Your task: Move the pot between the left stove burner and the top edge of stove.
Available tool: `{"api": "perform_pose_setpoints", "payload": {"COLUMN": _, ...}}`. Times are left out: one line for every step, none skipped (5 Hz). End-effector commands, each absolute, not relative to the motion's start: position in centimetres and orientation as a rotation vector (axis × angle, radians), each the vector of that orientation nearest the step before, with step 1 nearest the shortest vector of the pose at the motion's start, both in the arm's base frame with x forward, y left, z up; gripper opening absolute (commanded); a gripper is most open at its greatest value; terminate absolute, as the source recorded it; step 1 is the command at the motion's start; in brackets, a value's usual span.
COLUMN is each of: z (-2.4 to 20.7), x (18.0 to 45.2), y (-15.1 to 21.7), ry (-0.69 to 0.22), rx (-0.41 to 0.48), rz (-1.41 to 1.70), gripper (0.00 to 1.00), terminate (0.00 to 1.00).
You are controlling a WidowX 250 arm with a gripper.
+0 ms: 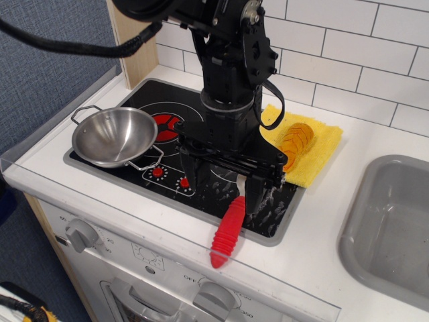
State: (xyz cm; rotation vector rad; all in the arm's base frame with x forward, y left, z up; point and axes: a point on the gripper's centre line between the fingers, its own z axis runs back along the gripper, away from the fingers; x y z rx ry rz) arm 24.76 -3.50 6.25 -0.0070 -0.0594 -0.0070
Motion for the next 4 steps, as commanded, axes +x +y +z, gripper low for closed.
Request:
{"api": "perform_pose_setpoints", "payload": {"z": 6.2, "x": 24.8, "y": -3.5, "ry": -0.059, "rx": -0.007, "rz": -0.007, "gripper": 1.0, "terminate": 0.0}}
{"api": "perform_pose_setpoints", "payload": {"z": 7.8, "x": 26.4, "y": -0.8, "ry": -0.103, "rx": -0.021, "rz": 0.073, "gripper": 1.0, "terminate": 0.0}}
{"api": "perform_pose_setpoints", "payload": {"z": 7.9, "x": 27.7, "y": 1.0, "ry": -0.104, "rx": -0.05, "rz": 0.128, "gripper": 1.0, "terminate": 0.0}}
{"api": "perform_pose_setpoints", "payload": {"z": 8.4, "x": 28.7, "y": 3.6, "ry": -0.116, "rx": -0.047, "rz": 0.197, "gripper": 1.0, "terminate": 0.0}}
